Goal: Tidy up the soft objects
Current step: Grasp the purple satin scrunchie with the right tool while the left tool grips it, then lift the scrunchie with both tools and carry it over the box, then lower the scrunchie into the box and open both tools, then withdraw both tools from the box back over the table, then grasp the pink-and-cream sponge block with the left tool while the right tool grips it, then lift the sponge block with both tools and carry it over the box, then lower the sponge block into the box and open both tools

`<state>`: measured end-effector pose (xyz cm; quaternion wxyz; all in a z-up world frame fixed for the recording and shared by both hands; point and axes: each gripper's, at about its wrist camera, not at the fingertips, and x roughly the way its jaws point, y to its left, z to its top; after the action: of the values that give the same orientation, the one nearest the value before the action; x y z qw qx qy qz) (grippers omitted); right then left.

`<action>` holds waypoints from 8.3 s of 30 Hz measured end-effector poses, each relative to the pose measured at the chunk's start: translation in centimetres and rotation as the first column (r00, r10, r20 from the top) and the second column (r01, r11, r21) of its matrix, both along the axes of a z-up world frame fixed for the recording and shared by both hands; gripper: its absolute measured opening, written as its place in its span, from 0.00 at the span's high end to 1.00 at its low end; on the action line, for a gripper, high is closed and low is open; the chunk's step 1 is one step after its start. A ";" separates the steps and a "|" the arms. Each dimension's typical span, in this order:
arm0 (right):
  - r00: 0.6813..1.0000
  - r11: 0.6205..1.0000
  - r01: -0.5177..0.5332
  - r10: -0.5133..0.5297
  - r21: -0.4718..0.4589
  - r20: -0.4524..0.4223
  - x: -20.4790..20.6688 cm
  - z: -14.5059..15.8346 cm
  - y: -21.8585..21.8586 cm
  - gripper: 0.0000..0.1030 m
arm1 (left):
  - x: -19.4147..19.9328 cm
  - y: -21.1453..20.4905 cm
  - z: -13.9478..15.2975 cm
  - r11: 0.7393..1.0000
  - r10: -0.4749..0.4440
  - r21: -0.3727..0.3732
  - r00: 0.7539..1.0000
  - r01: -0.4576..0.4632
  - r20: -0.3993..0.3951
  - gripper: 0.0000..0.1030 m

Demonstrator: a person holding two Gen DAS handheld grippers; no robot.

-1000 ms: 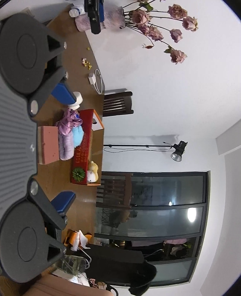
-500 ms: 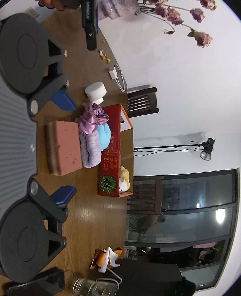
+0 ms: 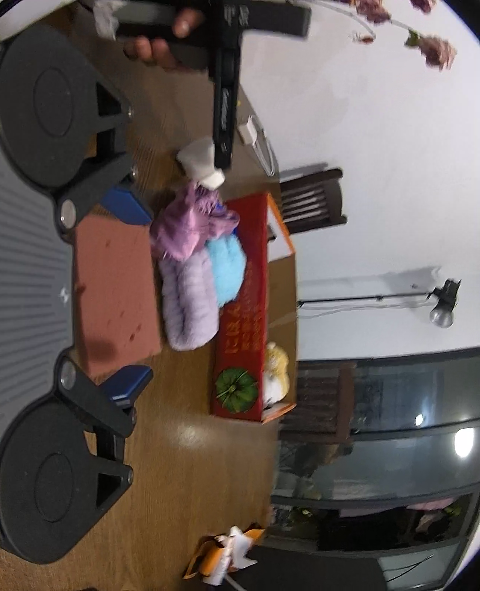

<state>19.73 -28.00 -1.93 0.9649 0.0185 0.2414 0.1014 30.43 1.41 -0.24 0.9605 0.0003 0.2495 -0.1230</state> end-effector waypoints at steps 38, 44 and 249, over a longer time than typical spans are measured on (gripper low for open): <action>0.958 0.948 -0.287 0.282 -0.141 -0.056 1.5 1.7 8.8 0.82 | -8.3 1.6 -0.3 0.998 -0.026 -0.051 0.998 0.023 -0.053 0.47; 0.984 0.977 -0.169 0.159 -0.133 -0.083 -4.0 1.7 4.7 0.81 | -10.8 -1.2 -0.4 0.989 -0.145 -0.047 0.988 0.143 -0.047 0.46; 0.994 0.987 0.107 -0.107 0.118 -0.005 22.3 8.4 -8.7 0.47 | 14.9 -12.7 7.0 0.953 -0.231 -0.241 0.955 0.183 -0.187 0.50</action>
<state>42.07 -36.70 6.43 0.9664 0.0883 0.2331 0.0635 45.31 -11.33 6.79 0.9040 -0.0936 0.3341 -0.2498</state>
